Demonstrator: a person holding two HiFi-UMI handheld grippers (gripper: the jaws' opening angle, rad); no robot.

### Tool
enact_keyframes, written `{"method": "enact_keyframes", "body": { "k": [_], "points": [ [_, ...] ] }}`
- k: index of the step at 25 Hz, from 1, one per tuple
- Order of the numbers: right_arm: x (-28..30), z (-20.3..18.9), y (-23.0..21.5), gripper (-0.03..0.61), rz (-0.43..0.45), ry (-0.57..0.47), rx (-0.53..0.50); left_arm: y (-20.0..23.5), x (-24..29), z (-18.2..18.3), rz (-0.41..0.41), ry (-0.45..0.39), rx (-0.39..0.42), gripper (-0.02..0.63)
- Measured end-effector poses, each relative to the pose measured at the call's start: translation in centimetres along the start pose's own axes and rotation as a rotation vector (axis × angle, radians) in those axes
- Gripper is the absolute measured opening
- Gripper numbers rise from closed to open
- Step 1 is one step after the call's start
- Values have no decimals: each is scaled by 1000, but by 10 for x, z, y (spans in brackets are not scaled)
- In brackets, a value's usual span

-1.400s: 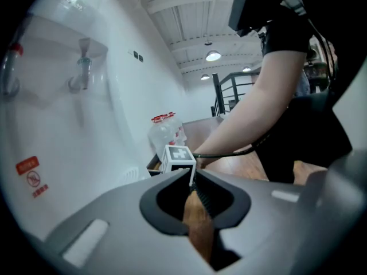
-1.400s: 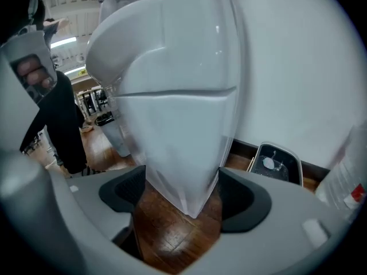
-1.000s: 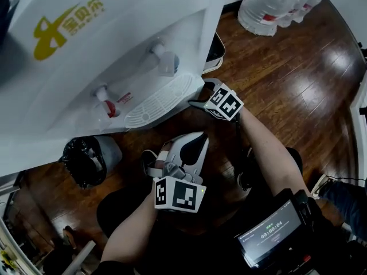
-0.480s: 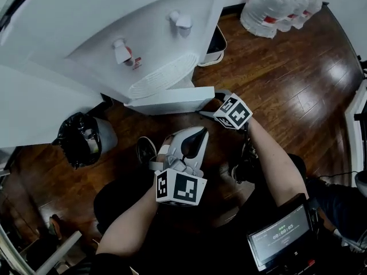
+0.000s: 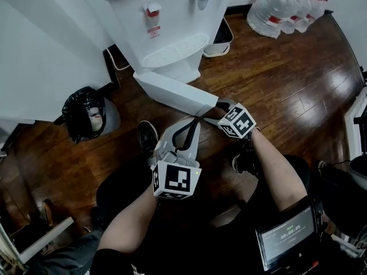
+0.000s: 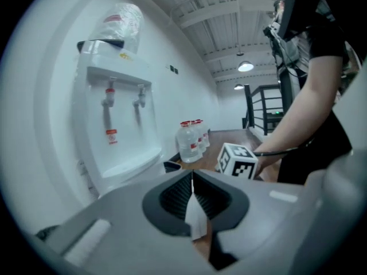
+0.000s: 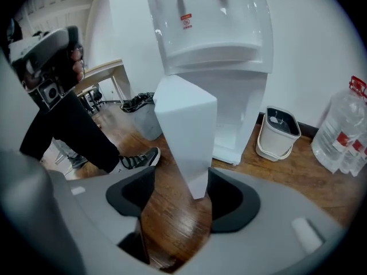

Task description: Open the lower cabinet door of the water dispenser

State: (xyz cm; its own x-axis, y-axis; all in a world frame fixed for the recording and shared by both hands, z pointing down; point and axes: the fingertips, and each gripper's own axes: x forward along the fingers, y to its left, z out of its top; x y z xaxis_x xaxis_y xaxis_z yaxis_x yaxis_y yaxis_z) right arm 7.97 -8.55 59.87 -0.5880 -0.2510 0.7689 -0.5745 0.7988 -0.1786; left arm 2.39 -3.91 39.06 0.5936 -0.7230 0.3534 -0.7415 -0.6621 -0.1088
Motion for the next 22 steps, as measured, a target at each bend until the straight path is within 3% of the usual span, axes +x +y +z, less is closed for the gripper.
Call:
{"method": "enact_keyframes", "body": {
  "k": [5, 9, 11, 13, 15, 19, 20, 22],
  "points": [
    [-1, -7, 29, 271, 23, 2, -2, 45, -27, -34, 142, 46, -316, 58],
    [2, -6, 58, 268, 63, -20, 14, 89, -48, -52, 229, 128, -367, 61],
    [2, -7, 72, 268, 82, -24, 13, 109, -54, -54, 314, 160, -547, 60],
    [4, -9, 83, 268, 96, -23, 21, 115, -54, -44, 370, 128, -758, 60],
    [8, -9, 95, 252, 104, -15, 37, 109, -56, -33, 391, 82, -861, 58],
    [12, -6, 118, 233, 128, -4, 29, 94, -72, -39, 390, 55, -907, 58],
    [13, -5, 125, 235, 139, -5, 20, 93, -77, -44, 377, 70, -887, 58],
    [12, -3, 139, 232, 169, -9, -6, 87, -78, -50, 298, 134, -733, 58]
  ]
}}
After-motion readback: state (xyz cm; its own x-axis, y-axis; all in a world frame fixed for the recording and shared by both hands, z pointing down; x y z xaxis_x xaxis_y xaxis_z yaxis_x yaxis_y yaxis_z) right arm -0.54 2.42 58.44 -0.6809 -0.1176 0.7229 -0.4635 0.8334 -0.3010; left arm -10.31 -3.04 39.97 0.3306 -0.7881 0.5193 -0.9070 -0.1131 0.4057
